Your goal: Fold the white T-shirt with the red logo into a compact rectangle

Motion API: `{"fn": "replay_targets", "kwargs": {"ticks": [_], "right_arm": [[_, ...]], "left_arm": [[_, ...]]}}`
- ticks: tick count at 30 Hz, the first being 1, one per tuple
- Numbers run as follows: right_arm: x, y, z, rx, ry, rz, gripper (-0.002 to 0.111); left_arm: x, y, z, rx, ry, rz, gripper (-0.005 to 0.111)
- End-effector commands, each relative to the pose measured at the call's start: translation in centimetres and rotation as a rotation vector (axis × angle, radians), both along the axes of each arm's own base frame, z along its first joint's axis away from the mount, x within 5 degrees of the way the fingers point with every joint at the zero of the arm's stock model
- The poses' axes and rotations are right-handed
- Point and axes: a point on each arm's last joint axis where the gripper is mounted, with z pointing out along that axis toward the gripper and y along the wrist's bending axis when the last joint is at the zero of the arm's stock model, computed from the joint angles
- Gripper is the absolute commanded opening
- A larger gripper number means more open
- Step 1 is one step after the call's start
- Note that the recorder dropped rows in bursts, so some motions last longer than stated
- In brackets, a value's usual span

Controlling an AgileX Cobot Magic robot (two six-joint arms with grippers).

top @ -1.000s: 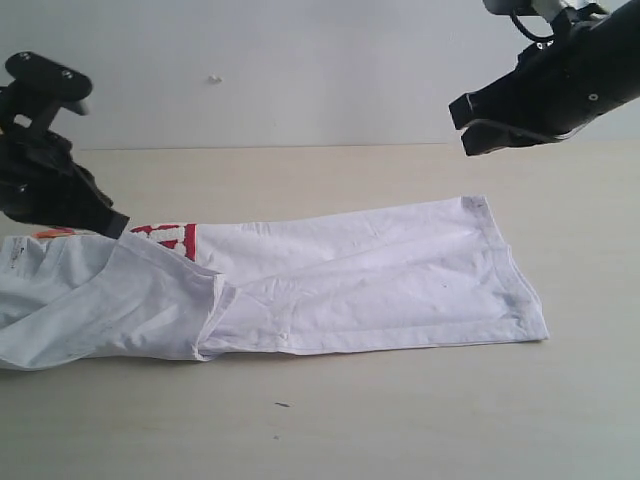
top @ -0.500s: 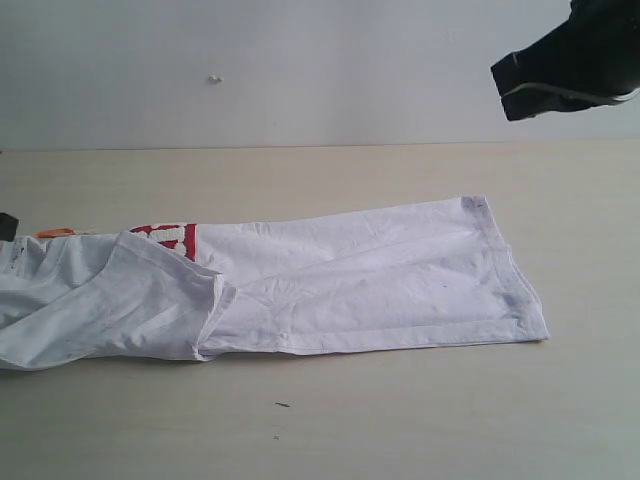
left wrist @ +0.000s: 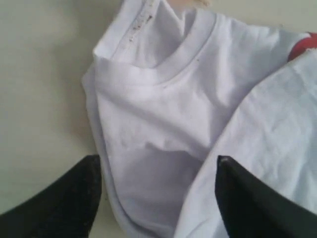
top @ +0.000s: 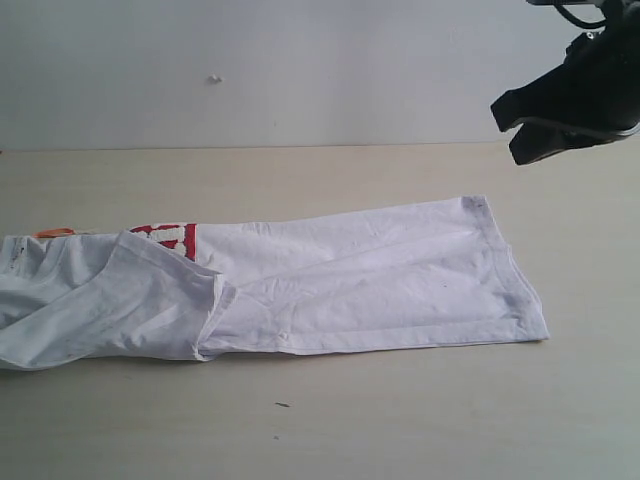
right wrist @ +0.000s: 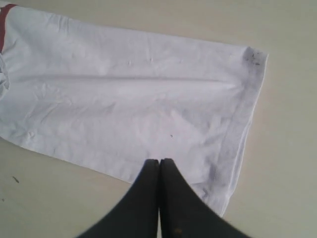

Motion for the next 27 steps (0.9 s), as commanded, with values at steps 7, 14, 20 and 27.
{"fn": "replay_targets", "kwargs": {"ticks": [7, 14, 20, 27], "right_arm": [[-0.6, 0.4, 1.1, 0.037, -0.051, 0.03, 0.0], [-2.5, 0.6, 3.8, 0.057, -0.14, 0.048, 0.0], [-2.8, 0.6, 4.2, 0.071, -0.151, 0.048, 0.0], [-2.7, 0.6, 4.1, 0.071, -0.149, 0.048, 0.0]], "left_arm": [[0.9, -0.5, -1.3, -0.086, 0.067, -0.09, 0.064], [0.9, -0.5, -2.1, -0.104, 0.097, -0.095, 0.064], [0.4, 3.3, -2.3, -0.103, 0.103, 0.092, 0.064], [1.5, 3.0, -2.5, -0.169, 0.075, 0.084, 0.064]]}}
